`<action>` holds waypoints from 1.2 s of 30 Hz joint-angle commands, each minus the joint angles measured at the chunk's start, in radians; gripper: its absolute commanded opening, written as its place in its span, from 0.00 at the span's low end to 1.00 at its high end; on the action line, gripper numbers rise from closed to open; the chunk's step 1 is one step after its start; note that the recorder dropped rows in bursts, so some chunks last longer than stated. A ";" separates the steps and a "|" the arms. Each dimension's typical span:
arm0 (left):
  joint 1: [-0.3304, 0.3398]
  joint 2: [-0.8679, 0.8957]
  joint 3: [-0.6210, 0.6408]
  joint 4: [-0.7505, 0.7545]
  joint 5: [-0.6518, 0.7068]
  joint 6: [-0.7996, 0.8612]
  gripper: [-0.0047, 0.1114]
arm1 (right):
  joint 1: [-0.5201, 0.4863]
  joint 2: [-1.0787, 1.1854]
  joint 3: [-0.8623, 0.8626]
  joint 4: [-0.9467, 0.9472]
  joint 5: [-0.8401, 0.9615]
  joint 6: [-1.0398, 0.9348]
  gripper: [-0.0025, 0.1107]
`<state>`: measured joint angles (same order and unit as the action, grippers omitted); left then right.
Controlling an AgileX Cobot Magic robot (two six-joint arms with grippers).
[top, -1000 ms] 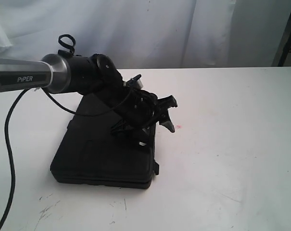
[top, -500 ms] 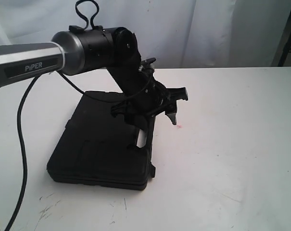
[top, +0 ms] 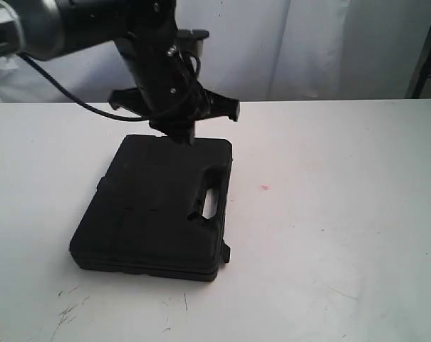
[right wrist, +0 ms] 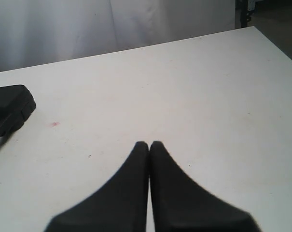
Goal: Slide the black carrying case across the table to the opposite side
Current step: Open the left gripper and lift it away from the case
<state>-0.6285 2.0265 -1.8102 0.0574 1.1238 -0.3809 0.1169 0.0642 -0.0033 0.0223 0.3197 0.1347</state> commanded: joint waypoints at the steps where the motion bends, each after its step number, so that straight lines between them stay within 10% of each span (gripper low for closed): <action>1: 0.001 -0.167 0.130 0.082 -0.112 -0.059 0.04 | -0.008 -0.006 0.003 0.003 -0.005 -0.005 0.02; 18: 0.001 -0.812 0.921 0.054 -0.695 -0.057 0.04 | -0.008 -0.006 0.003 0.003 -0.005 -0.005 0.02; 36: 0.001 -1.091 0.981 0.230 -0.680 -0.031 0.04 | -0.008 -0.006 0.003 0.003 -0.005 -0.005 0.02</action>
<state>-0.6285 0.9619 -0.8349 0.2652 0.4548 -0.4296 0.1169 0.0642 -0.0033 0.0223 0.3197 0.1347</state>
